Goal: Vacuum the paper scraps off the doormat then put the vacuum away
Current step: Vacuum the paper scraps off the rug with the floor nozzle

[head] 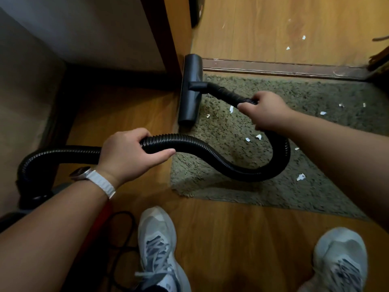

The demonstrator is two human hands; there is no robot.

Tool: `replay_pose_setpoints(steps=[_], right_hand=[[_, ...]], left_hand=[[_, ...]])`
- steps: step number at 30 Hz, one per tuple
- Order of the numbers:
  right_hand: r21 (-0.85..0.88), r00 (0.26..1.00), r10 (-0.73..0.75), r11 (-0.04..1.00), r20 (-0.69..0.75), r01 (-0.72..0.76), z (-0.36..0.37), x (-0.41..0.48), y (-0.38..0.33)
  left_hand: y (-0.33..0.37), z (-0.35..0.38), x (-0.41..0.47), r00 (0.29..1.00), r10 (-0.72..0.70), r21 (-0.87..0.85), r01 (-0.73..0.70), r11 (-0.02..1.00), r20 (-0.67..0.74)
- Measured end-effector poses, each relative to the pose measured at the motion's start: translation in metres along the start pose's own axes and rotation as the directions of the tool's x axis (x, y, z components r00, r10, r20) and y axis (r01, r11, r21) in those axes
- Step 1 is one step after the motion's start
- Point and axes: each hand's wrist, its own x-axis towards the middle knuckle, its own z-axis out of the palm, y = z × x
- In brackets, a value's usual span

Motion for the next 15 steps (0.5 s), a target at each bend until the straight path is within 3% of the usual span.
replay_pose_setpoints(steps=[15], right_hand=[[-0.086, 0.995, 0.027, 0.996, 0.098, -0.018, 0.022, -0.039, 0.037]], left_hand=[[-0.001, 0.014, -0.013, 0.986, 0.039, 0.123, -0.059, 0.991, 0.163]])
